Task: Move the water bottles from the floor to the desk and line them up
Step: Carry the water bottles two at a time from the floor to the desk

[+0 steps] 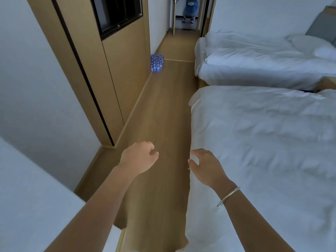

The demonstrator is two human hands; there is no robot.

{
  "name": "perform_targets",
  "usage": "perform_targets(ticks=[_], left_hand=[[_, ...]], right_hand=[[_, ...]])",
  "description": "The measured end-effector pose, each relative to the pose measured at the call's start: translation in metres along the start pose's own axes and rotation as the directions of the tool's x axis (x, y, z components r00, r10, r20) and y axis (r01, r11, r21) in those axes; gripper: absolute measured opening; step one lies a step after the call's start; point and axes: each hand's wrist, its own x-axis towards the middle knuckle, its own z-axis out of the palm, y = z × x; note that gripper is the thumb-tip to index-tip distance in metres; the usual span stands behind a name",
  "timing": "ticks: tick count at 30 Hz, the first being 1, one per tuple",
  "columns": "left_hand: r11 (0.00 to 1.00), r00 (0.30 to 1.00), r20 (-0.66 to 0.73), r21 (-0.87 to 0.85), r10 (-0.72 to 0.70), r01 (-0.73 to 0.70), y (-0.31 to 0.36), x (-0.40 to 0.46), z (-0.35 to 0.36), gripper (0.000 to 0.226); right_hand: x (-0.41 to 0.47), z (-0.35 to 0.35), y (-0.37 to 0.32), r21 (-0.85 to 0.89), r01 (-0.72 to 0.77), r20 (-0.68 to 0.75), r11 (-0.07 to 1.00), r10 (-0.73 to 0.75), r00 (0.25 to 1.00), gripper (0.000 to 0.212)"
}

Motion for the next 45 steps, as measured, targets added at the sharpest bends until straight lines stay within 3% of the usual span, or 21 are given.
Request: perform_targets(ticks=[8, 17, 24, 27, 33, 45], left_hand=[[0.998, 0.999, 0.033, -0.047, -0.039, 0.041, 0.003, 0.146, -0.013, 0.028], [0.998, 1.000, -0.005, -0.062, -0.020, 0.020, -0.027, 0.360, -0.066, 0.040], [0.997, 1.000, 0.007, -0.082, -0.004, 0.004, -0.036, 0.499, -0.111, 0.040], [0.997, 0.999, 0.051, -0.072, 0.003, 0.001, -0.036, 0.548, -0.114, 0.041], [0.999, 0.997, 0.082, -0.054, 0.008, -0.004, -0.020, 0.659, -0.119, 0.039], [1.000, 1.000, 0.024, 0.007, -0.011, 0.011, 0.060, 0.926, -0.154, 0.039]], right_hand=[[0.158, -0.010, 0.016, 0.007, 0.014, 0.080, 1.000, -0.014, 0.997, 0.042], [0.376, -0.022, -0.017, 0.024, 0.004, 0.086, 1.000, -0.006, 0.996, 0.041], [0.511, -0.050, -0.034, 0.001, -0.041, 0.054, 0.999, 0.041, 0.998, 0.025], [0.558, -0.054, -0.025, 0.014, -0.044, 0.052, 0.999, 0.043, 0.998, 0.021], [0.664, -0.068, -0.001, 0.005, -0.056, 0.068, 0.998, 0.056, 0.996, 0.036], [0.927, -0.143, 0.084, -0.071, 0.037, 0.038, 0.997, -0.034, 0.999, 0.043]])
